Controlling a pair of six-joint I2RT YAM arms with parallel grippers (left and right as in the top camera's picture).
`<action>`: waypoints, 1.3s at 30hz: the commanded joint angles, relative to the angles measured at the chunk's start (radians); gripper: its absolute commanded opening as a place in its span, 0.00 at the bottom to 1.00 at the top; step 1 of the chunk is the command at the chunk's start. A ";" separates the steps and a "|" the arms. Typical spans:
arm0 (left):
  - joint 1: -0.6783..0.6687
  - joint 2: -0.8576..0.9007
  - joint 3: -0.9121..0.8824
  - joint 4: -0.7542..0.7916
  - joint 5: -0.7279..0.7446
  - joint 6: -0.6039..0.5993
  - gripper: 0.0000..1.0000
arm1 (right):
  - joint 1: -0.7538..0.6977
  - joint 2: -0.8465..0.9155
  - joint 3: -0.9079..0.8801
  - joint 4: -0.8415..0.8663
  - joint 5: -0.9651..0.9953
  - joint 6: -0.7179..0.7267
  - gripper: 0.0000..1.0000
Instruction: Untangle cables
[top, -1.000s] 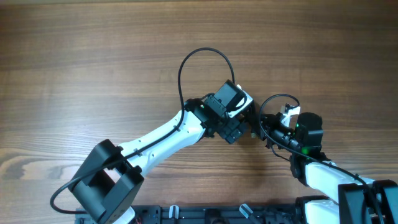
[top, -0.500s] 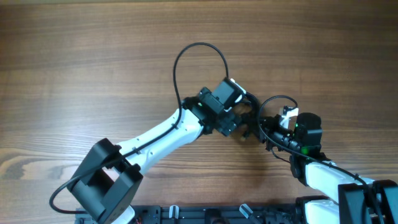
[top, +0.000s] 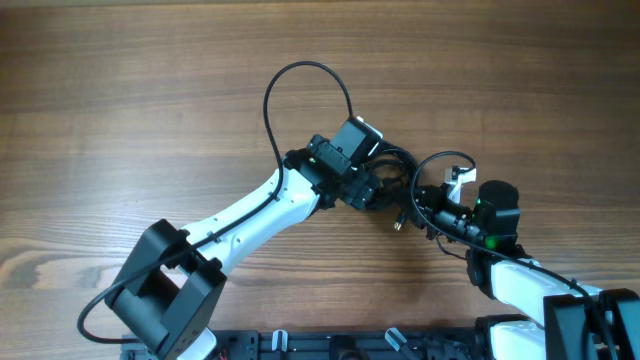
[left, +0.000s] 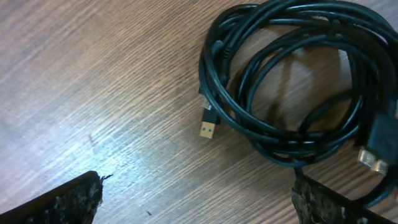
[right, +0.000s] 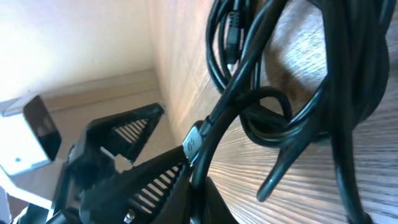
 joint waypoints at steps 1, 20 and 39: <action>0.001 0.008 0.009 0.005 0.021 -0.098 1.00 | 0.002 0.002 0.012 0.043 0.006 -0.021 0.20; 0.059 0.008 0.009 -0.014 0.070 -0.183 1.00 | -0.029 0.002 0.012 0.170 0.054 0.068 0.99; 0.074 0.008 0.009 0.033 0.046 -0.217 1.00 | -0.028 0.002 0.012 0.355 -0.140 0.277 1.00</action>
